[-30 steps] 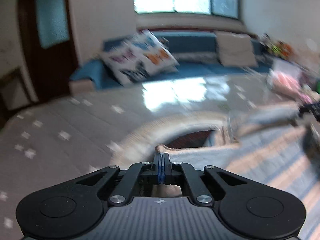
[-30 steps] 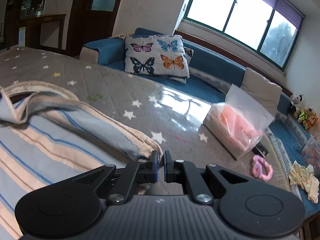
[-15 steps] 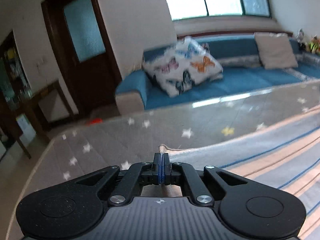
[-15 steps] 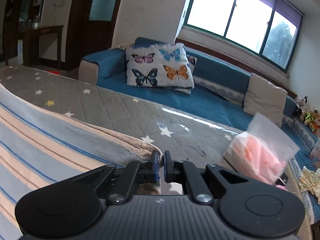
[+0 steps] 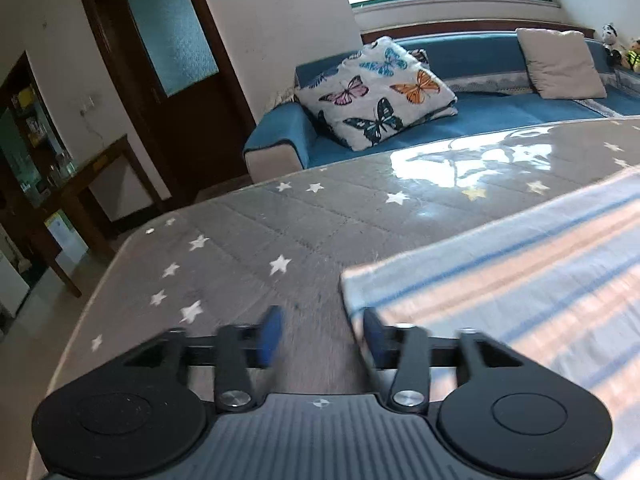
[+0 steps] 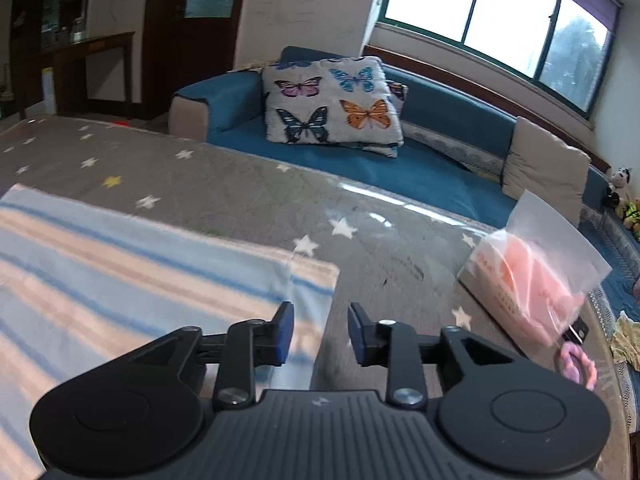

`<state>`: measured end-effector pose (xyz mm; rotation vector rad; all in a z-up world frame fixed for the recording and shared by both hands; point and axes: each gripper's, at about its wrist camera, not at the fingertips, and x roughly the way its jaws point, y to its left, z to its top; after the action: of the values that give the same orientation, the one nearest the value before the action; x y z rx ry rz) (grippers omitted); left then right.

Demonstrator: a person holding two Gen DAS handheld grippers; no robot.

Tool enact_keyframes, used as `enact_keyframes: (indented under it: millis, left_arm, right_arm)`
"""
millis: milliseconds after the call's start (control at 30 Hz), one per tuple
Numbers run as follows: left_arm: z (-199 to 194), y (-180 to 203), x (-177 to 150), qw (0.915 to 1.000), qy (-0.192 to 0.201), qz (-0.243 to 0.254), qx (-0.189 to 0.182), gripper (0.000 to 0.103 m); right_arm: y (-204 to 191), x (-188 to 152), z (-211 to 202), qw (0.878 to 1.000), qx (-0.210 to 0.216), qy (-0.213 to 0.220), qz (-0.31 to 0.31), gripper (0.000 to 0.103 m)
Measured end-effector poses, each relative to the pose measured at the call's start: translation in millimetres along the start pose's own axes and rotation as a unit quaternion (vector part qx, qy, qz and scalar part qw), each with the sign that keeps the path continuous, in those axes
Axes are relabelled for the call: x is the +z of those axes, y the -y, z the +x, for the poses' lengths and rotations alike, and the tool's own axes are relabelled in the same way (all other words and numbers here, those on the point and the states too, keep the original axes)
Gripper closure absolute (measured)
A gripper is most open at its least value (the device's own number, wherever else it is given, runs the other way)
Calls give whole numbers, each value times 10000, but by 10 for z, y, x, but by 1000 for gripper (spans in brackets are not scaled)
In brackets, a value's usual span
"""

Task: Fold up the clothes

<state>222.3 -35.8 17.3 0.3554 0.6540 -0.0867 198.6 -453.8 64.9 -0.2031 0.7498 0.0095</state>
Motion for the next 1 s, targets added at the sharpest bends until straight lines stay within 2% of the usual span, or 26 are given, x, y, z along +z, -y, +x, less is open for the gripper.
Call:
enact_keyframes:
  millis: [200,267,367,467,600,733,767,900,933,1000]
  left_arm:
    - [-522,22,-445,9997,-109,-28,-220,43]
    - [-684,-1,-627,9996,-156,-112,-203,42]
    - [-903,-101,-867,9989,-204,-426,-14,40]
    - [-1039,-227,-1093,9953,-360,-868,234,40]
    - [-1153,-339,-1325,9903,-485,-1146,613,40]
    - [-1247,-445,-1440,9860,-535,-1481,548,41]
    - [-1263,-439,-1446,9861,-530,-1483,533,43]
    - [-1349,-440,-1487,9859,-497,-1582,206,73]
    - [-1361,-436,-1491,9862,-484,-1576,134,77]
    - [-1368,-407,-1493,9876,-455,-1500,69,92]
  right_arm:
    - [-112,-397,-459,9994,278,-165,-123,51]
    - [-137,-545,-612,9992,353,-178,-110,51]
    - [-150,-737,-829,9991,411,-138,1,50]
    - [-133,-920,-1009,9988,448,-104,166,43]
    - [-118,-1125,-1173,9986,400,-75,342,38]
    - [-109,-1301,-1311,9983,357,-57,457,36]
    - [-108,-1357,-1340,9985,320,-56,439,36]
    - [-121,-1487,-1443,9987,294,-27,422,36]
    - [-123,-1519,-1466,9987,270,-16,428,36]
    - [-102,-1577,-1490,9983,260,-47,521,35]
